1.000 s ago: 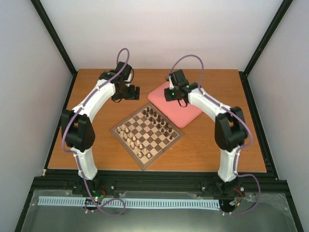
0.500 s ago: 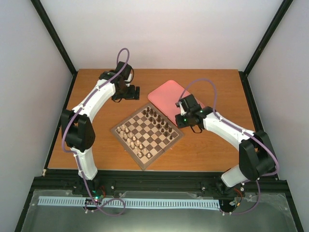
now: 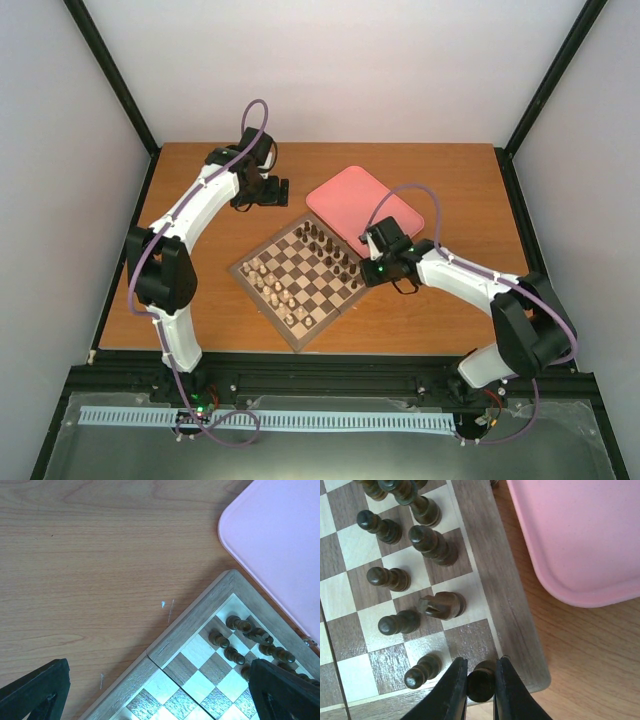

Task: Set up the chess pieces on the board
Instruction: Place the chess piece on the chessboard.

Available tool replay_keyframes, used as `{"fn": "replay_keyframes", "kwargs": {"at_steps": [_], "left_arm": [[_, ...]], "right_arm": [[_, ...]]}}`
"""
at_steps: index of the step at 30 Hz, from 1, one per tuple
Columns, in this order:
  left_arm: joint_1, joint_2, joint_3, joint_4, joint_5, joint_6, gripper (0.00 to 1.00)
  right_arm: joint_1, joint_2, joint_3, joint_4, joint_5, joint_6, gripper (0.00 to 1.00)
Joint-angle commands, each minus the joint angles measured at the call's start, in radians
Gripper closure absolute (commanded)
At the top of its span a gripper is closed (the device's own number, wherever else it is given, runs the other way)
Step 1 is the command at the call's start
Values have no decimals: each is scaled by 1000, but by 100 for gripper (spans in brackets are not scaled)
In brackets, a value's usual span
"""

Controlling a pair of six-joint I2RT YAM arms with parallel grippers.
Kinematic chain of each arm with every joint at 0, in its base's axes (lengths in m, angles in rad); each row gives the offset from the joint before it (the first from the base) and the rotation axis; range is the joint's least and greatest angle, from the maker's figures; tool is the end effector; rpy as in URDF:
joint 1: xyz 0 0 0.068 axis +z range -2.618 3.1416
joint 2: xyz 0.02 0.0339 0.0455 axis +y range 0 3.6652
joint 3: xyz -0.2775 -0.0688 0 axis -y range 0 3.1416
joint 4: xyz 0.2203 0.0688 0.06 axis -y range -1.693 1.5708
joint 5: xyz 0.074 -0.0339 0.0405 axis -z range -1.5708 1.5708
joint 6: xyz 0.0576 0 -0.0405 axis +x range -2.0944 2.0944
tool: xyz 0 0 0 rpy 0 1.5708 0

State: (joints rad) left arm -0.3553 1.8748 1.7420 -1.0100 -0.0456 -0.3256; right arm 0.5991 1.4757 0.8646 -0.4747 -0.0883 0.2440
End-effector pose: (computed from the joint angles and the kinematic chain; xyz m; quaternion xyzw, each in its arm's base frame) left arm 0.3609 -0.1311 0.2889 0.0097 0.9769 -0.0499 0.2076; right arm 0.2199 0.1563 0.1963 -0.1817 0.9527 0.1373 0.2014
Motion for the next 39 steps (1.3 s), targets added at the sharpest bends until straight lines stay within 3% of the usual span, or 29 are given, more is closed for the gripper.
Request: {"fn": "replay_keyframes", "kwargs": {"at_steps": [1,25,33,39], "left_arm": [[-4,-6,29,2,-14,-7,0],[-4,-32,1,6,-23,-1,0],[-4,-25,1,8,-22,-3,0],[-4,-27,1,7,-20,-2,0]], "right_arm": [[24,-15,-5,36,-1,19,96],[38,58,22,55,7,41,93],[37,31,10,35,0,29,73],[38,28,24,25,7,29,68]]}}
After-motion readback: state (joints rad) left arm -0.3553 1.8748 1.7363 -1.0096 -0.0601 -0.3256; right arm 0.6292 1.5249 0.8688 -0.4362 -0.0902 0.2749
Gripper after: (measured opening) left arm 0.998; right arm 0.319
